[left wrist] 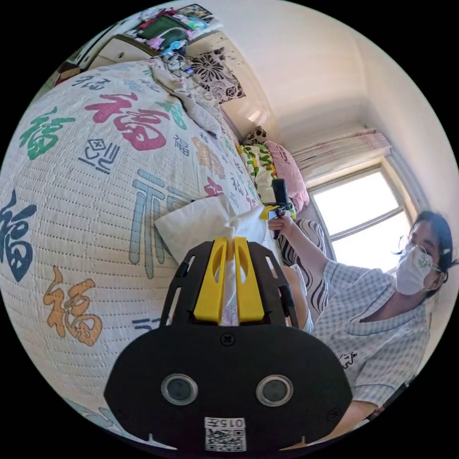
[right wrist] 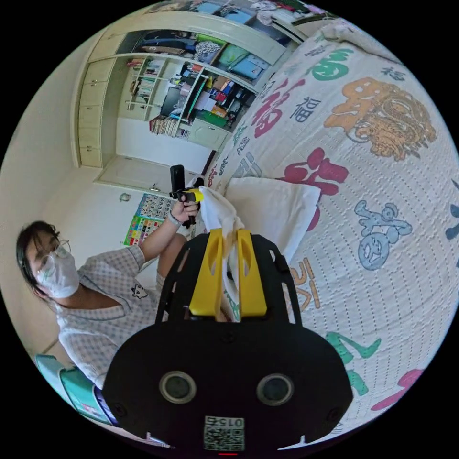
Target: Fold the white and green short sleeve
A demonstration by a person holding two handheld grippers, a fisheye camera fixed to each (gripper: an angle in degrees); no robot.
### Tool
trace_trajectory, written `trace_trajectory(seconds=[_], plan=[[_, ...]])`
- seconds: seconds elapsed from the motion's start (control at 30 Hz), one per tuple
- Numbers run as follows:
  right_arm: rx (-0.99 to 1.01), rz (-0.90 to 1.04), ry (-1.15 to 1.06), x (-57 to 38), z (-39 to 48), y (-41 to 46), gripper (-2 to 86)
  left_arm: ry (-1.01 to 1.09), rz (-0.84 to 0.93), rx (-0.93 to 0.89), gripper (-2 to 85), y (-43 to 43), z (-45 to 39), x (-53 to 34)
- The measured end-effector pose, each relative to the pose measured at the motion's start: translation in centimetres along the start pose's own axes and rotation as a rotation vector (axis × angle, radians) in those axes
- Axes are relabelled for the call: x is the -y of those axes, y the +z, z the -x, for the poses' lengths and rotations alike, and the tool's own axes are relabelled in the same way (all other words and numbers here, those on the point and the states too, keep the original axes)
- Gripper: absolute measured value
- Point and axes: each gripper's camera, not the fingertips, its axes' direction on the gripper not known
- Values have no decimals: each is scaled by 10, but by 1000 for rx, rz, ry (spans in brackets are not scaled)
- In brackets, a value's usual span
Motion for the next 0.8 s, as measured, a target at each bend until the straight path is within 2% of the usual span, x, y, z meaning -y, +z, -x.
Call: trace_trajectory(seconds=[0.23, 0.33, 0.47, 0.53, 0.6, 0.7, 0.8], plan=[[-44, 23, 120, 62, -85, 16, 48, -129, 19, -2, 4, -5, 55, 27], [5, -13, 127, 60, -103, 22, 46, -132, -1, 2, 8, -13, 57, 23], [-53, -115, 91, 42, -96, 8, 44, -93, -16, 141, 29, -42, 34, 14], [-275, -167, 3, 25, -57, 5, 72, 0, 4, 256, 73, -55, -10, 10], [-420, -181, -111, 15, -18, 26, 87, 94, -2, 280, 80, -53, -49, 7], [-471, -60, -320, 8, 28, 98, 74, 236, 47, 278, 80, -20, -102, 6], [-669, 76, -336, 5, 25, 172, 57, 254, 167, 374, 65, 24, -110, -5]])
